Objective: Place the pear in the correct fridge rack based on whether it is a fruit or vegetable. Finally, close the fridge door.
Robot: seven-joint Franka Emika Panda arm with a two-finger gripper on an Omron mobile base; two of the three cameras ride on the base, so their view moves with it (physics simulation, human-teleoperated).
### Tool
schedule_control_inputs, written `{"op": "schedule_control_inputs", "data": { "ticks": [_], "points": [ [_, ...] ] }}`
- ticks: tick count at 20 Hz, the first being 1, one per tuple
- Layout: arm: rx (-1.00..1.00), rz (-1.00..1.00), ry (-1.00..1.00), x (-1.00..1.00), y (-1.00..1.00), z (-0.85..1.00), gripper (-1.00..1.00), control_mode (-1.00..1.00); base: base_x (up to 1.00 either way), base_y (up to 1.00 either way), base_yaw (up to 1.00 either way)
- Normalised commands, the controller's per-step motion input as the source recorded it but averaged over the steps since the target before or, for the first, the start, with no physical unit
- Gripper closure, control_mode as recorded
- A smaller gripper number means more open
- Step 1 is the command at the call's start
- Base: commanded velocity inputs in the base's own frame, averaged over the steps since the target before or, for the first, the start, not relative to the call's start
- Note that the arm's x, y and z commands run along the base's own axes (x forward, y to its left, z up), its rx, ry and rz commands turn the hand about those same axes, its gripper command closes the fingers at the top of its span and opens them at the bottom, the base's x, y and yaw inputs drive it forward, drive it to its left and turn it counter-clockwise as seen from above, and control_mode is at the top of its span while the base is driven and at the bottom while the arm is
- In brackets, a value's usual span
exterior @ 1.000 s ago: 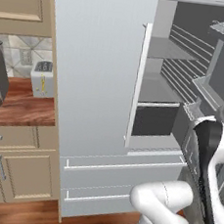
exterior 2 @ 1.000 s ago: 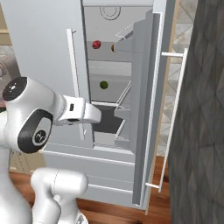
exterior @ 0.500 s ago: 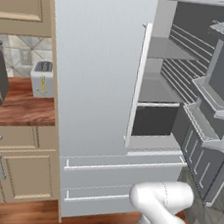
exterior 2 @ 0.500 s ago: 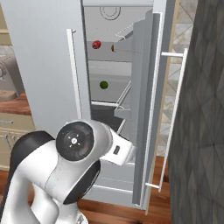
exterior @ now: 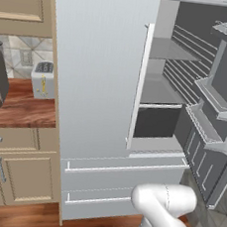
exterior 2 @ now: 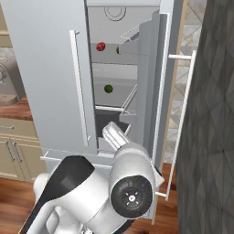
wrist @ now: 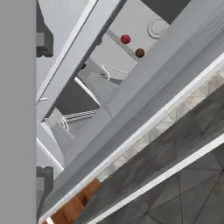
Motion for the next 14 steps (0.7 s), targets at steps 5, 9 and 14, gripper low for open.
{"op": "schedule_control_inputs", "data": {
  "ticks": [5, 9, 14],
  "points": [
    [0.39, -0.14, -0.19, 0.16, -0.39, 0.0, -1.0, -1.0, 0.0, 0.0, 0.0],
    [0.37, -0.15, -0.15, 0.3, -0.48, 0.0, -1.0, -1.0, 0.0, 0.0, 0.0],
    [0.32, -0.15, -0.17, 0.31, -0.52, 0.0, -1.0, -1.0, 0.0, 0.0, 0.0]
  ]
}}
